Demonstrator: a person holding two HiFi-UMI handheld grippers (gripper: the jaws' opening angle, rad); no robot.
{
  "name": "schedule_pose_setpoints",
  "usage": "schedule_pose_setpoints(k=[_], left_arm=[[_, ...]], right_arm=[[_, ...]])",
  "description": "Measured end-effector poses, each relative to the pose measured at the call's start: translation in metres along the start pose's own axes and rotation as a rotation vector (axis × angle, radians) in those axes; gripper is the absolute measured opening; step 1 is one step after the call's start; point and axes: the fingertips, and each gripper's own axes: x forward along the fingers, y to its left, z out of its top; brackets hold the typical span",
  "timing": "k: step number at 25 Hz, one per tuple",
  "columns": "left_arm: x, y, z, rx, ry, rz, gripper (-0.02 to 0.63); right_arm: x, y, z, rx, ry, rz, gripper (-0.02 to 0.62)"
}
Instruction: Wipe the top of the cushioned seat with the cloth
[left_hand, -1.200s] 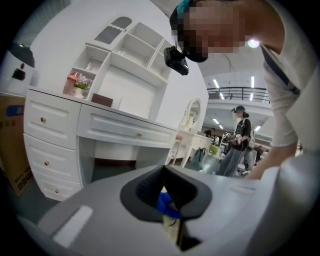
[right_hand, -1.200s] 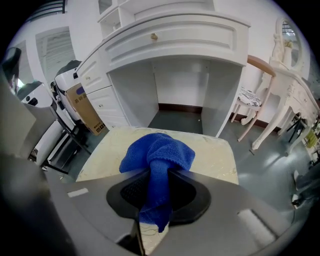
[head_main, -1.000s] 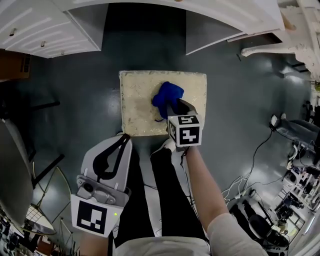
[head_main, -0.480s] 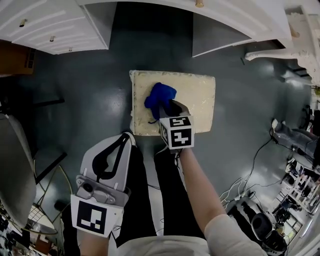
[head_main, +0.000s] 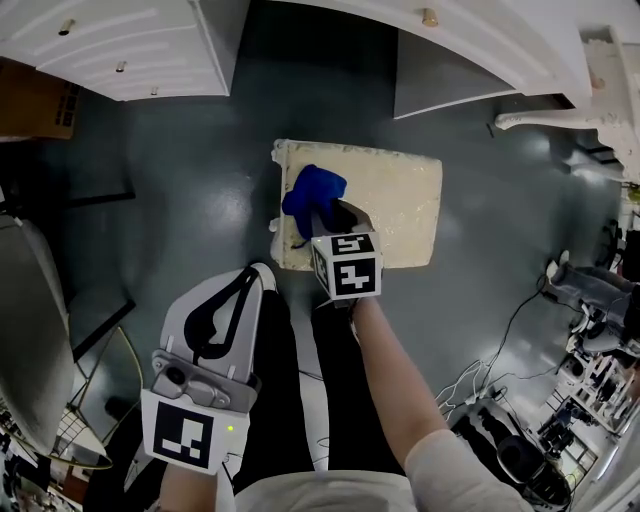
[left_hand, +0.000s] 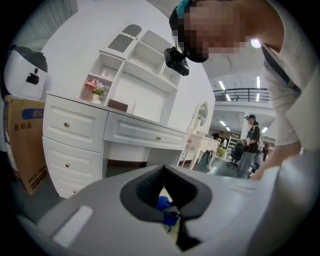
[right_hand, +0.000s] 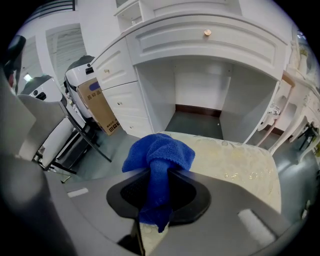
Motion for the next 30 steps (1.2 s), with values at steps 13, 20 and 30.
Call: schedule_pose_setpoints(k=[13, 20, 30], left_arm=[[-0.01, 0.006, -0.005, -0.004, -0.003, 0.004, 0.0], [-0.011, 0.0, -0.005, 0.0, -0.001, -0.001, 0.0], [-0.009, -0.009, -0.004, 0.012, -0.001, -0.009, 0.0]], right_arm=[[0.004, 0.019, 0.002, -0.016, -0.008, 0.019, 0.091], [-0.001, 0.021, -0.004, -0.012, -0.014, 0.03, 0.091], [-0.014, 0.031, -0.03, -0.015, 0.001, 0.056, 0.091]])
